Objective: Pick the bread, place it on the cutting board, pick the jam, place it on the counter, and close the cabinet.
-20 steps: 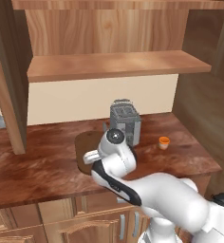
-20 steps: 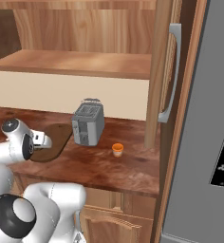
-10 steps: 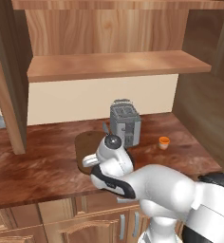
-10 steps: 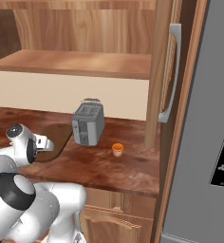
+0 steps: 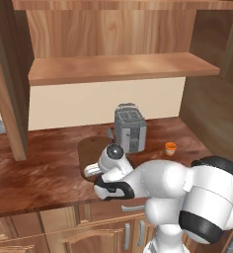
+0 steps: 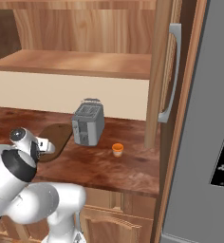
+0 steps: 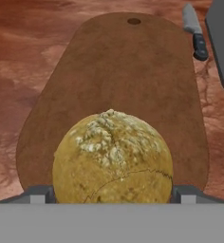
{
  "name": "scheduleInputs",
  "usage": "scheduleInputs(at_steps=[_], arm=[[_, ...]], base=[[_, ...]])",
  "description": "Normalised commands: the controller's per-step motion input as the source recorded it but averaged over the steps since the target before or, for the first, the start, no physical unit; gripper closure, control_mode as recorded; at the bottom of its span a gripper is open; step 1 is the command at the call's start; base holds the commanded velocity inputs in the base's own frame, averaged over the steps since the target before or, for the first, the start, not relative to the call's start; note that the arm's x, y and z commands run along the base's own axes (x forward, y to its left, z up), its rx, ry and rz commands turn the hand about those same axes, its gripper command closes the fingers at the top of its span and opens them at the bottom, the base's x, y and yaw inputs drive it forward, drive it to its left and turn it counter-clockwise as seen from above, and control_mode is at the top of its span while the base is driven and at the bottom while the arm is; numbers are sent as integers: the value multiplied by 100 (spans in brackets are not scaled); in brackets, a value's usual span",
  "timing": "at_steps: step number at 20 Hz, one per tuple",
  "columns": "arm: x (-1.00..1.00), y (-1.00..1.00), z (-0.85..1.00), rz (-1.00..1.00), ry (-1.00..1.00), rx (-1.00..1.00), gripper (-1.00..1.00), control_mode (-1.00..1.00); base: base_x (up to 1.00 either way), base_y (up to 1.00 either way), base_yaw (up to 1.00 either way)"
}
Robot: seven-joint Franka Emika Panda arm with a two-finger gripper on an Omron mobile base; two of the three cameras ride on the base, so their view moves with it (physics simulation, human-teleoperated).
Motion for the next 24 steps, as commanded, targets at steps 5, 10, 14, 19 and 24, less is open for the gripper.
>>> scheduleInputs(at_steps=[5,10,14,19,24], arm=[[10,7,-17,0,0,0,100,-100],[1,7,-9,0,0,0,-100,-100],[0,0,0,0,0,0,-100,-100],[0,0,0,0,0,0,-100,-100],[0,0,0,0,0,0,-100,-100]], base=[[0,0,0],[0,0,0],[0,0,0],[0,0,0],[0,0,0]])
